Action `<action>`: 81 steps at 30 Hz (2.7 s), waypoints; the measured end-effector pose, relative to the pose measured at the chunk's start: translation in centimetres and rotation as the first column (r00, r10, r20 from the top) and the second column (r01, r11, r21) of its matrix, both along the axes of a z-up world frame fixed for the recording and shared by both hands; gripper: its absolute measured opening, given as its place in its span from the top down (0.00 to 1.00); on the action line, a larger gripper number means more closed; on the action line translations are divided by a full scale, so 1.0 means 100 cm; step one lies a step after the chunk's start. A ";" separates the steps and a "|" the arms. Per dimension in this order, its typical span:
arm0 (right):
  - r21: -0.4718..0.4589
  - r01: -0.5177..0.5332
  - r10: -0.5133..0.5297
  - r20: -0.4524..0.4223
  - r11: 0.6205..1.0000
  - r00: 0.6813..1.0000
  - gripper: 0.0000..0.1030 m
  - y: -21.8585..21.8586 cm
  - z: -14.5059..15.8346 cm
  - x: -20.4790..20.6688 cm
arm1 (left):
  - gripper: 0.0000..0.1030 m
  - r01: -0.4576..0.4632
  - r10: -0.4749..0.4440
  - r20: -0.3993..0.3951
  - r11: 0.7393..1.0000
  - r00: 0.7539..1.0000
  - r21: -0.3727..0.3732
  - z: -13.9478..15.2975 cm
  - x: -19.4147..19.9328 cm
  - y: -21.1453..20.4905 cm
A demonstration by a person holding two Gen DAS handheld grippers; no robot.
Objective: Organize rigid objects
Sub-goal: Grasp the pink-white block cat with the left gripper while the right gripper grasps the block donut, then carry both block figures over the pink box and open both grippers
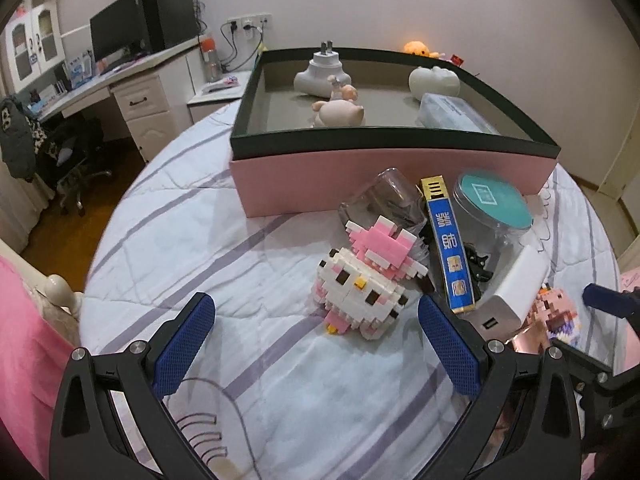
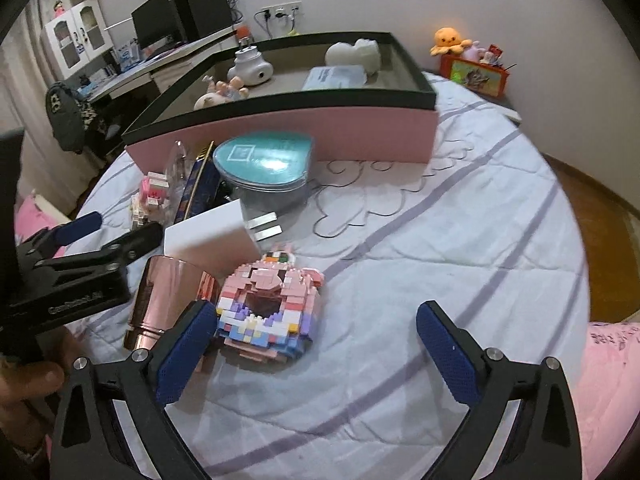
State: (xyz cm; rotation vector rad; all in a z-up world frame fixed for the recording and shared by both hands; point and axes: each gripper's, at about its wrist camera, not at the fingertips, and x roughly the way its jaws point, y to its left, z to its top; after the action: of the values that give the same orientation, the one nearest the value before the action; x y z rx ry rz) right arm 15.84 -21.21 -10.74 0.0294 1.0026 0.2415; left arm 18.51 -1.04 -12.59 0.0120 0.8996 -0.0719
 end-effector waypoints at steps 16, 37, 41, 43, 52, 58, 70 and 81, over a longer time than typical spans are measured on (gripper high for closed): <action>-0.016 -0.078 0.078 0.016 0.997 0.997 0.44 0.004 -0.003 0.005 | 0.40 0.078 -0.079 -0.016 0.993 0.997 -0.084 -0.004 0.015 -0.001; -0.019 -0.040 0.041 0.055 0.999 0.998 0.45 -0.006 0.013 -0.001 | 0.54 0.089 -0.087 0.021 0.990 0.996 -0.112 0.015 -0.006 0.004; -0.007 -0.048 0.048 0.078 0.999 0.996 0.45 -0.004 0.024 0.001 | 0.54 0.088 -0.084 0.044 0.990 0.996 -0.113 0.026 -0.008 0.008; 0.002 -0.052 0.052 0.097 0.999 0.994 0.45 -0.003 0.032 0.004 | 0.54 0.087 -0.081 0.056 0.990 0.995 -0.112 0.033 -0.010 0.009; 0.030 -0.079 0.070 0.241 0.996 0.968 0.45 -0.001 0.090 0.037 | 0.54 0.094 -0.072 0.165 0.987 0.984 -0.128 0.085 0.001 0.020; 0.040 -0.083 0.065 0.339 0.996 0.939 0.45 0.003 0.129 0.071 | 0.54 0.101 -0.070 0.241 0.988 0.968 -0.120 0.118 0.027 0.022; 0.112 -0.081 0.042 0.313 0.990 0.949 0.44 0.009 0.126 0.145 | 0.54 0.102 -0.062 0.251 0.983 0.966 -0.150 0.132 0.108 0.019; 0.109 -0.057 0.040 0.151 0.992 0.988 0.44 0.016 0.067 0.214 | 0.54 0.101 -0.084 0.120 0.985 0.989 -0.141 0.077 0.178 -0.004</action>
State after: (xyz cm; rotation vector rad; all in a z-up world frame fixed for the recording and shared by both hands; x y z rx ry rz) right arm 37.25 -19.59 -4.06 0.0891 0.8412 0.3409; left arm 36.34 -1.39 -4.85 -0.0786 0.7774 -0.2225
